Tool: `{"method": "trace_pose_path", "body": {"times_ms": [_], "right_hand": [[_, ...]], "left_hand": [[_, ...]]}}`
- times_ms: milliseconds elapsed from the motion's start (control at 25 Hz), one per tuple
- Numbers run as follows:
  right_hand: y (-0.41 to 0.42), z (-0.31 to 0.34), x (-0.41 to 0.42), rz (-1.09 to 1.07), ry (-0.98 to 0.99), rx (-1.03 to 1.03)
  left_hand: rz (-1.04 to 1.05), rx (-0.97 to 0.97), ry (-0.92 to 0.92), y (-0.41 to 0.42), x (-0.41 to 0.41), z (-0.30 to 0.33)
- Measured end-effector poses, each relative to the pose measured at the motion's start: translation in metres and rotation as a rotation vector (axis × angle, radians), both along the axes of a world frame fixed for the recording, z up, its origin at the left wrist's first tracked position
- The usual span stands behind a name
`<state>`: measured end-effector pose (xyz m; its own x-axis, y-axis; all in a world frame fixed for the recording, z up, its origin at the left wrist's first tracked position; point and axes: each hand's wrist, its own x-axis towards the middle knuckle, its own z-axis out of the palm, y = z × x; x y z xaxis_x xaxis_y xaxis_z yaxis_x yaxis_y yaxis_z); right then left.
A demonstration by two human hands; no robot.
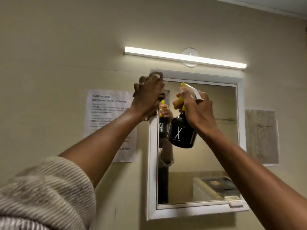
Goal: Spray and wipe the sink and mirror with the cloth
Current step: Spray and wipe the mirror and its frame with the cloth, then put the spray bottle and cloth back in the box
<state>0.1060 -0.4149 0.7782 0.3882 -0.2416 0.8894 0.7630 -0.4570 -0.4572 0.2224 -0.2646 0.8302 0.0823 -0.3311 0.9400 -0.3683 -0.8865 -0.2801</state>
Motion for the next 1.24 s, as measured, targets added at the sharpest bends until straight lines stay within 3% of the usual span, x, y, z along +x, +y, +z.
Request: {"method": "trace_pose_path", "body": {"times_ms": [120, 360, 640, 800, 960, 1240], "right_hand": [[0.008, -0.017, 0.004, 0.051, 0.045, 0.103], [0.024, -0.083, 0.007, 0.041, 0.147, 0.110], [0.038, -0.151, 0.011, 0.017, 0.307, 0.083], [0.051, -0.194, 0.004, 0.046, 0.423, 0.090], [0.079, -0.262, -0.004, 0.118, 0.567, 0.083], [0.185, -0.409, -0.018, 0.251, 0.817, 0.010]], "left_hand": [[-0.009, 0.122, 0.082, 0.011, -0.002, -0.069], [-0.121, 0.348, 0.283, 0.037, -0.014, -0.204], [-0.263, 0.459, 0.563, 0.054, -0.021, -0.312], [-0.177, 0.617, 0.754, 0.059, -0.040, -0.370], [-0.186, 0.282, 1.151, 0.112, -0.068, -0.441], [-0.031, -0.188, 1.398, 0.240, -0.139, -0.544]]}}
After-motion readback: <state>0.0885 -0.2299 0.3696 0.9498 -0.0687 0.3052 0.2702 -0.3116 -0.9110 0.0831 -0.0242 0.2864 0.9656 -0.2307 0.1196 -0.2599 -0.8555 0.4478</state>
